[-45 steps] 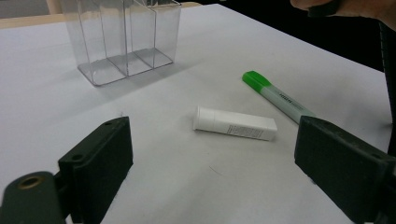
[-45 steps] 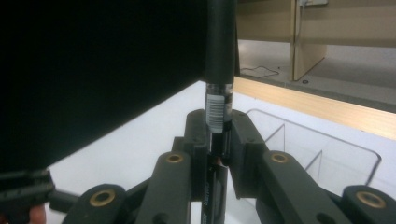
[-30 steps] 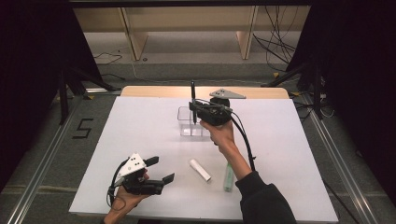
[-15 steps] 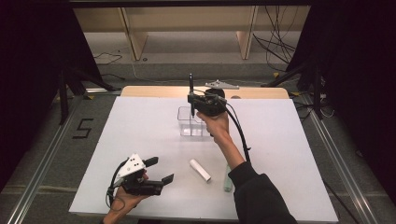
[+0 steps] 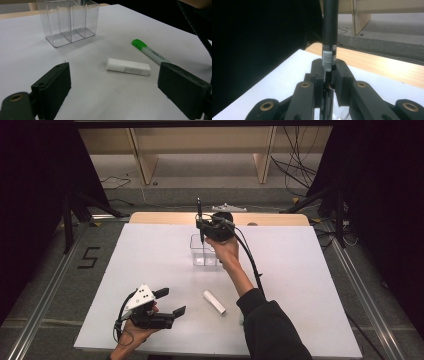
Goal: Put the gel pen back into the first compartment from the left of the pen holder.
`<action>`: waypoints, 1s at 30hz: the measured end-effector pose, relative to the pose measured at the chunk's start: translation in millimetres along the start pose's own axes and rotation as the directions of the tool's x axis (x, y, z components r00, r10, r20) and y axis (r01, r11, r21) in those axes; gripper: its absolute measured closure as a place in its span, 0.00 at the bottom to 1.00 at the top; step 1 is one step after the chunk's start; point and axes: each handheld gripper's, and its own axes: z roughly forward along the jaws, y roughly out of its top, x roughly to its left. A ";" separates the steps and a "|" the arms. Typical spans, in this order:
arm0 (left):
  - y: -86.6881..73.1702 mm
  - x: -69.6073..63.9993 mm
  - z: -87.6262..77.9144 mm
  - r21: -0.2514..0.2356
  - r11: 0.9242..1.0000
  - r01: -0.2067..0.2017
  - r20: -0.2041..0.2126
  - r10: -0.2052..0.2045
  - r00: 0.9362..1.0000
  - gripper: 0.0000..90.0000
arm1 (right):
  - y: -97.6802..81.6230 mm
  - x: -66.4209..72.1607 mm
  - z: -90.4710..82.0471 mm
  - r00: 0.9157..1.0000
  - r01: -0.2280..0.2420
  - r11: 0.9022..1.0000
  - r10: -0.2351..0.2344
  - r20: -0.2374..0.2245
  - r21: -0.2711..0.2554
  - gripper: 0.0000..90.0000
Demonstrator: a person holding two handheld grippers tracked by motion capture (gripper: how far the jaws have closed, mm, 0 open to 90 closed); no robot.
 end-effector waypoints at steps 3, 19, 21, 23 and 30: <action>0.0 -0.1 0.1 0.003 1.000 -0.002 0.000 0.002 1.000 0.13 | 0.9 0.0 5.7 1.000 -0.010 1.000 0.010 0.004 0.003 0.88; 0.6 -1.1 -0.4 -0.009 1.000 -0.006 0.005 0.006 1.000 0.13 | -1.6 0.0 26.3 0.999 -0.007 0.999 0.005 0.038 0.039 0.88; 0.4 -1.4 -0.2 -0.010 1.000 -0.003 0.005 0.003 1.000 0.13 | -2.4 -0.9 27.2 0.999 -0.015 0.999 0.013 0.041 0.042 0.88; 0.6 -1.5 -0.2 -0.010 1.000 -0.006 0.003 0.006 1.000 0.13 | -3.5 -1.6 28.6 0.999 -0.017 0.999 0.015 0.043 0.048 0.88; 0.6 -1.0 -1.0 -0.008 1.000 -0.008 -0.001 0.008 1.000 0.13 | -7.1 -0.6 32.3 0.999 -0.011 0.998 0.007 0.051 0.063 0.88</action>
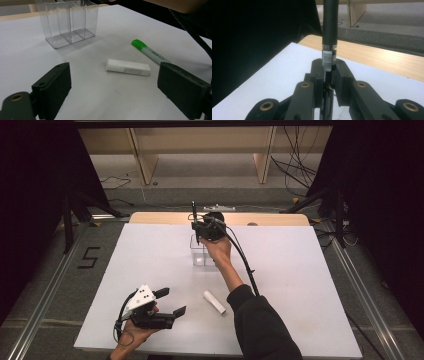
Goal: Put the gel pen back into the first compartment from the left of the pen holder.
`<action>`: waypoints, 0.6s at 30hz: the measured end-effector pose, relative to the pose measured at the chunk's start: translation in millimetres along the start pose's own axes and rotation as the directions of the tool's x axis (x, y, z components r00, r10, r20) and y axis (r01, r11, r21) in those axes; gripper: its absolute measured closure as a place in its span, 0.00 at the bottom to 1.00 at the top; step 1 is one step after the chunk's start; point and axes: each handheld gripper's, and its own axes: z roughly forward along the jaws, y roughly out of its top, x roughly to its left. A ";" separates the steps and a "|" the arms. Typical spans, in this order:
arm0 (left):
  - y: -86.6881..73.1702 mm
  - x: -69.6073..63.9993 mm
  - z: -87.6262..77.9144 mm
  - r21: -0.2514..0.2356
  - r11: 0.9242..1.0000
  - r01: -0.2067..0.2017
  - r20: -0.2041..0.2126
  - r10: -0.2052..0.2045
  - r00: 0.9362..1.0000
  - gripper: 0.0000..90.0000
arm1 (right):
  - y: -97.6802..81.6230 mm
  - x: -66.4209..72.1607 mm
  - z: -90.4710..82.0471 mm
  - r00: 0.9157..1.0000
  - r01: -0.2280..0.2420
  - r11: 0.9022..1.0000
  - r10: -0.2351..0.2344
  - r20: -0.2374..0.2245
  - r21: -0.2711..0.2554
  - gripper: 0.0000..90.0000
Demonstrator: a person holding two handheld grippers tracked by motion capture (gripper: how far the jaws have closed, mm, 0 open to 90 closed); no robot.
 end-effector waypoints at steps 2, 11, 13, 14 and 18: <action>0.1 0.4 -0.3 0.000 1.000 -0.003 0.000 0.003 1.000 0.13 | -0.8 0.8 0.2 1.000 0.004 1.000 -0.004 0.002 0.001 0.88; 0.0 -0.1 -0.6 -0.001 1.000 -0.007 -0.003 0.007 1.000 0.13 | -6.5 7.6 4.2 0.999 0.049 0.999 -0.049 0.020 0.017 0.88; 0.0 -0.1 -0.6 -0.003 1.000 -0.006 -0.005 0.006 1.000 0.13 | -7.6 8.2 5.2 0.998 0.059 0.998 -0.060 0.026 0.019 0.88; 0.0 -0.2 -0.6 -0.003 1.000 -0.007 -0.005 0.007 1.000 0.13 | -8.0 8.3 5.5 0.998 0.059 0.998 -0.060 0.027 0.020 0.88; 0.0 -0.6 -0.2 -0.001 1.000 -0.006 -0.004 0.006 1.000 0.13 | -9.3 8.4 6.2 0.998 0.058 0.998 -0.058 0.029 0.023 0.88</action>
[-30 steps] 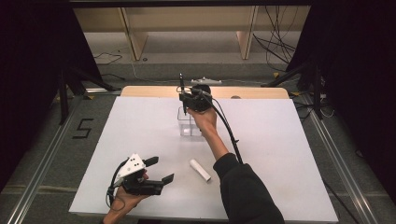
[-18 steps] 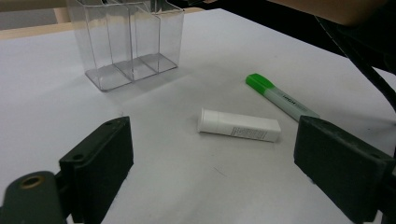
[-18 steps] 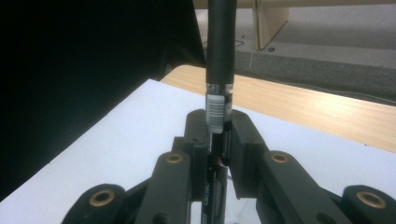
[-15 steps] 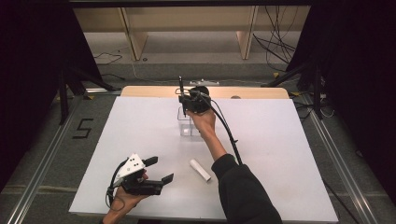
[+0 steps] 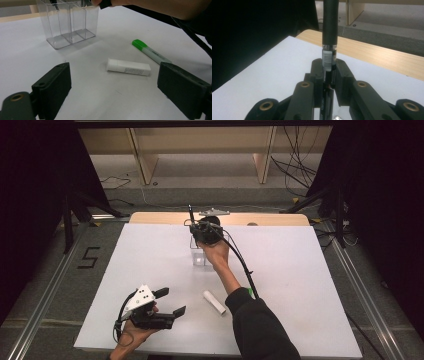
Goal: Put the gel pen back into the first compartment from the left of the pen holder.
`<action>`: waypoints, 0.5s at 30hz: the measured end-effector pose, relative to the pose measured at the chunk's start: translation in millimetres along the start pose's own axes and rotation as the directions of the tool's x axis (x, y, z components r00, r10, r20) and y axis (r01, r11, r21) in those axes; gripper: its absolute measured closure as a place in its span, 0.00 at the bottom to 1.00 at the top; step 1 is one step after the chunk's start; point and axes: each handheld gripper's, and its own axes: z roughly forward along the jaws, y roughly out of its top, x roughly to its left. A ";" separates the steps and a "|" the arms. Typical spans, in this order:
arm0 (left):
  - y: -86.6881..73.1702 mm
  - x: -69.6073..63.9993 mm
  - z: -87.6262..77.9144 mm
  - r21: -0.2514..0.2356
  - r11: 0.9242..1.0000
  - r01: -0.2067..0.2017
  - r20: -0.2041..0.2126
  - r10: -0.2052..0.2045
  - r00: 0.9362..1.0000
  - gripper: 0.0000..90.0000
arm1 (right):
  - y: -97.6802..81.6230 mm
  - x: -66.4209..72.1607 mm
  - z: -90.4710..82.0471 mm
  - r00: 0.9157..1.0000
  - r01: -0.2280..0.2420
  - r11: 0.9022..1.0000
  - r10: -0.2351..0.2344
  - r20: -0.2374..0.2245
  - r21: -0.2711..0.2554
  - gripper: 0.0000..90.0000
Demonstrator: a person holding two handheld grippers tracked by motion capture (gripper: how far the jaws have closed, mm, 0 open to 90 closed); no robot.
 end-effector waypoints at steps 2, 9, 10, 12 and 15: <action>0.1 0.2 -0.3 -0.002 1.000 0.000 -0.001 0.000 1.000 0.13 | -0.8 -0.4 0.4 1.000 -0.001 1.000 0.001 0.001 0.001 0.88; 0.3 0.6 -0.8 -0.004 1.000 0.003 -0.003 -0.003 1.000 0.13 | -2.4 -4.3 -2.5 1.000 -0.029 0.999 0.029 -0.001 0.018 0.63; 0.2 0.7 -0.8 -0.007 1.000 0.007 -0.005 -0.007 1.000 0.13 | -1.2 -5.6 -4.6 0.999 -0.036 0.999 0.036 -0.003 0.030 0.57; 0.2 1.3 -0.8 -0.009 1.000 0.010 -0.006 -0.010 1.000 0.13 | 2.0 -8.2 -12.4 0.999 -0.037 0.999 0.037 -0.006 0.037 0.50; 0.2 1.7 -0.9 -0.008 1.000 0.008 -0.009 -0.008 1.000 0.13 | 5.8 -12.8 -29.0 1.000 -0.017 0.999 0.017 0.005 0.027 0.44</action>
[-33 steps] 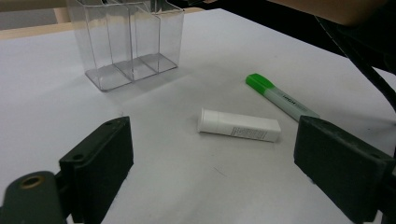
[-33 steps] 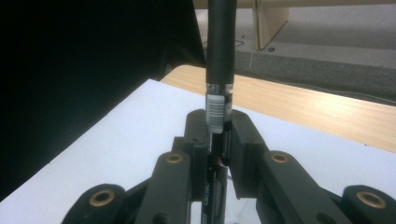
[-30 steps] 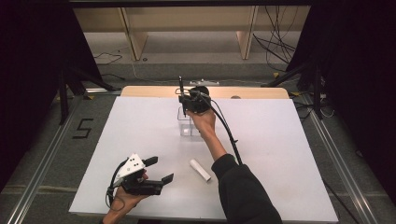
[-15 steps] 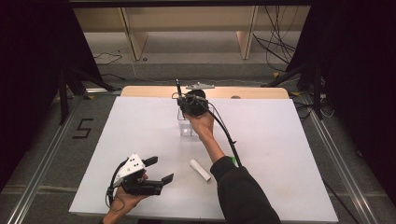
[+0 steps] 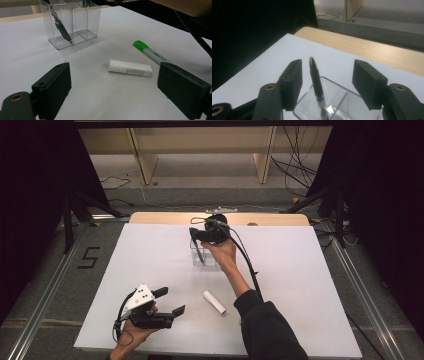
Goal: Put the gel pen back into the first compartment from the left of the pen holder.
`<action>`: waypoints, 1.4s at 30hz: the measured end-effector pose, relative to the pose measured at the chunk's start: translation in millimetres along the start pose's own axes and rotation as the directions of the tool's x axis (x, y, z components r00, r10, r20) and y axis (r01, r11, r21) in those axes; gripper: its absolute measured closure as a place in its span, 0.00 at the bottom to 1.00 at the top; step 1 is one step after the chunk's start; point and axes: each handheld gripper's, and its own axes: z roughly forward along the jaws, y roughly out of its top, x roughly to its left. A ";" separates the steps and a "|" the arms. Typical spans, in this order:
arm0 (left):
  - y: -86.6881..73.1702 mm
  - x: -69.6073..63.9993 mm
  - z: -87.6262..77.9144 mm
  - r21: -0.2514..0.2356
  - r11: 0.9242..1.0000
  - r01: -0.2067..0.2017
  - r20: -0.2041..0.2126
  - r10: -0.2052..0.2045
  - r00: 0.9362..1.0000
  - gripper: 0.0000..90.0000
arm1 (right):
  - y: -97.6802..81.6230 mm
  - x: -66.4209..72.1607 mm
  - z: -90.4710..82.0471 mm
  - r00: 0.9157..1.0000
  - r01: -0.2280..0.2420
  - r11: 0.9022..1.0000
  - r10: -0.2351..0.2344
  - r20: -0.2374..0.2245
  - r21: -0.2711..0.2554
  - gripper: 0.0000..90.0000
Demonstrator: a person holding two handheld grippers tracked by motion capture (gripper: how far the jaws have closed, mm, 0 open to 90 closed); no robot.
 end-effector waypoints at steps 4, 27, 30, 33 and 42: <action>-0.1 -0.5 0.6 0.005 1.000 0.001 0.000 -0.001 1.000 0.13 | -2.5 -5.3 -21.7 1.000 0.023 1.000 -0.023 -0.008 0.012 0.40; -0.4 0.5 1.6 0.005 1.000 0.005 -0.004 -0.005 1.000 0.13 | -57.5 10.2 -83.5 0.985 0.157 0.981 -0.148 -0.088 0.112 0.35; -0.5 0.5 1.6 0.007 1.000 0.004 -0.004 -0.004 1.000 0.13 | -63.9 13.1 -86.5 0.984 0.162 0.979 -0.151 -0.097 0.125 0.35; -0.5 0.5 1.6 0.007 1.000 0.004 -0.004 -0.004 1.000 0.13 | -69.2 15.2 -88.8 0.983 0.168 0.976 -0.155 -0.099 0.139 0.34; -0.5 0.5 1.7 0.007 1.000 0.005 -0.004 -0.005 1.000 0.13 | -82.1 20.3 -92.0 0.981 0.175 0.972 -0.157 -0.115 0.160 0.33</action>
